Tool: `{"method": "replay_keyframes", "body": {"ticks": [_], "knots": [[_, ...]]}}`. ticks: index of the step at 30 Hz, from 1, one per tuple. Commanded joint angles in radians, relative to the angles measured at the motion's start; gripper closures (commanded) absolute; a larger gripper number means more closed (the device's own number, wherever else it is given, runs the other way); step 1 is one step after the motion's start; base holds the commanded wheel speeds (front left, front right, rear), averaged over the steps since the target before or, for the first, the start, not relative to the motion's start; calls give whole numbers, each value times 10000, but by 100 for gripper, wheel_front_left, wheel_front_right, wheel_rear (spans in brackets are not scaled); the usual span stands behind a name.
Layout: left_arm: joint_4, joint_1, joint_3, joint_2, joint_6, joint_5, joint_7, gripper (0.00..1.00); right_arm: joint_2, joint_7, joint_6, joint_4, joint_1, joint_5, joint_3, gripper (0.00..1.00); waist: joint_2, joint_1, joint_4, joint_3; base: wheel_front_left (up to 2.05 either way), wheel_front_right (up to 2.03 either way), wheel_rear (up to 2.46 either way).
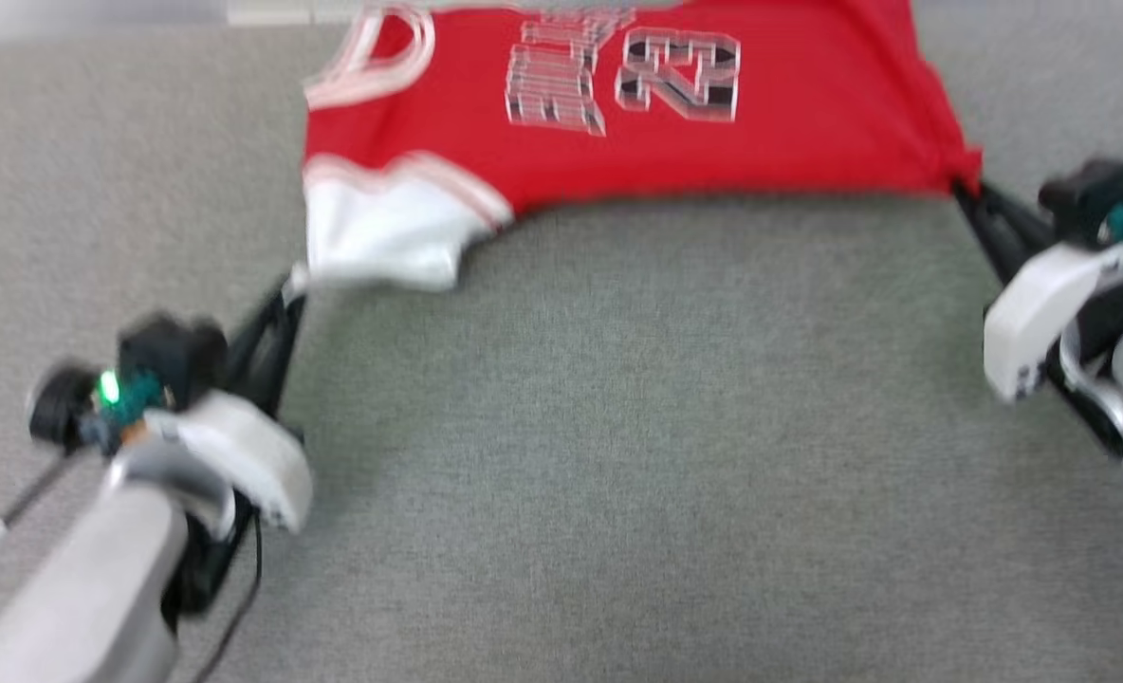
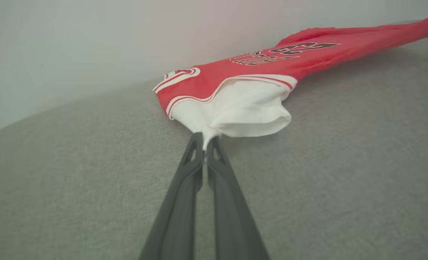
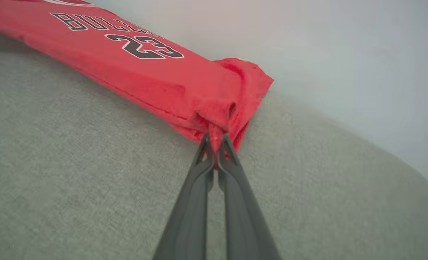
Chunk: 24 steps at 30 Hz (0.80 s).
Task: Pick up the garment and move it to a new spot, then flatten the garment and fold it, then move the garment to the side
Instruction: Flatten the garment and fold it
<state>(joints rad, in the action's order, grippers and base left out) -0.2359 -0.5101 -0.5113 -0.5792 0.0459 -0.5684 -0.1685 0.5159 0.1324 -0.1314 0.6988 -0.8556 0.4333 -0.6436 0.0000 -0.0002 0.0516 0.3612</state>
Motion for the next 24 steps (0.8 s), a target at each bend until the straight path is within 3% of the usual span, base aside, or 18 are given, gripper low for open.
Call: {"method": "replay_keyframes", "body": {"ticks": [1,17,24], "knots": [[483,902,-99,-268,179,-170,256,100,111,-17,14,100,636,325,-141,100,0,2,-34,-926,0,0,0],[4093,5709,-555,-2187,1247,-1299,2226,100,958,-738,13,-1635,4262,2742,-498,100,0,2,-239,-2888,0,0,0],[5073,7217,-804,-2418,1609,-1940,2535,100,1366,-1149,13,-2666,5802,3318,-22,100,0,2,-468,-3341,0,0,0]]}}
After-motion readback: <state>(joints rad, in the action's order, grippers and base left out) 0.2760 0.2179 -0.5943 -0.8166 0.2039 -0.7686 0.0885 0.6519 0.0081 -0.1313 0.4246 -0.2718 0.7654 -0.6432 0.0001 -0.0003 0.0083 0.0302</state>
